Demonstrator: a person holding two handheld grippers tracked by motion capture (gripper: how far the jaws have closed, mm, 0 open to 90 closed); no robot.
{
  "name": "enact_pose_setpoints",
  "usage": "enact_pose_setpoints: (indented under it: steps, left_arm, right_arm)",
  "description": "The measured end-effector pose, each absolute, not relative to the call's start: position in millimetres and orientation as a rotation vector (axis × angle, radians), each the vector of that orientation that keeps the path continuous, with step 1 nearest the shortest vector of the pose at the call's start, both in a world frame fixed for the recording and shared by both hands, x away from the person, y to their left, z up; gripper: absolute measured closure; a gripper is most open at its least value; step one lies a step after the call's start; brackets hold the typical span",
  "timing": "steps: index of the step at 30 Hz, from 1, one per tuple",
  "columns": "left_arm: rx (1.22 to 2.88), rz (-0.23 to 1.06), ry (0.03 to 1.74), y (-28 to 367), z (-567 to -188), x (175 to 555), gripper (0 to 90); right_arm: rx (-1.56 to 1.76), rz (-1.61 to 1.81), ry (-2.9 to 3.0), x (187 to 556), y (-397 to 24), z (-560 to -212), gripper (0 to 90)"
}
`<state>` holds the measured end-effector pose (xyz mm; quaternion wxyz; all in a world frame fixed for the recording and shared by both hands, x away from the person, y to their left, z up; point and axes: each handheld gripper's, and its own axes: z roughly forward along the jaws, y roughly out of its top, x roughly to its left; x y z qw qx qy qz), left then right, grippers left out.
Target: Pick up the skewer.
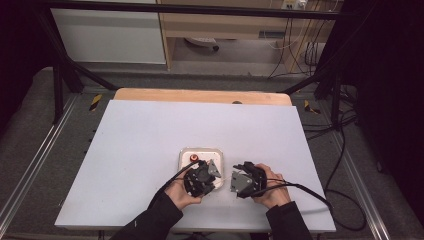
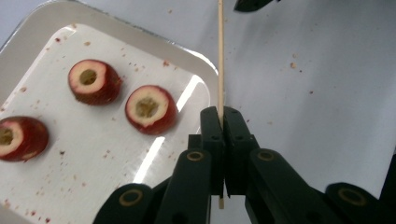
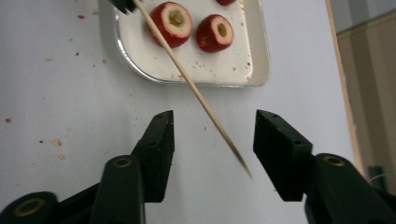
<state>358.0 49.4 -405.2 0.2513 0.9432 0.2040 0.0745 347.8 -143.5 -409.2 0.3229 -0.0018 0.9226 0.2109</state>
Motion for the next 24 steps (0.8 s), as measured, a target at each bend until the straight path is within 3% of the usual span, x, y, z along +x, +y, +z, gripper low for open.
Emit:
enact_pose_setpoints:
  steps: [8,24]
  left_arm:
    - [2.506,0.223,0.606,82.9,-409.7,351.8,88.3]
    - [2.26,0.308,0.744,146.9,-414.4,334.1,88.3]
  right_arm:
    - [0.471,0.788,2.43,356.7,-170.7,-407.9,30.8]
    - [0.971,0.931,2.456,366.9,-183.3,-416.3,12.5]
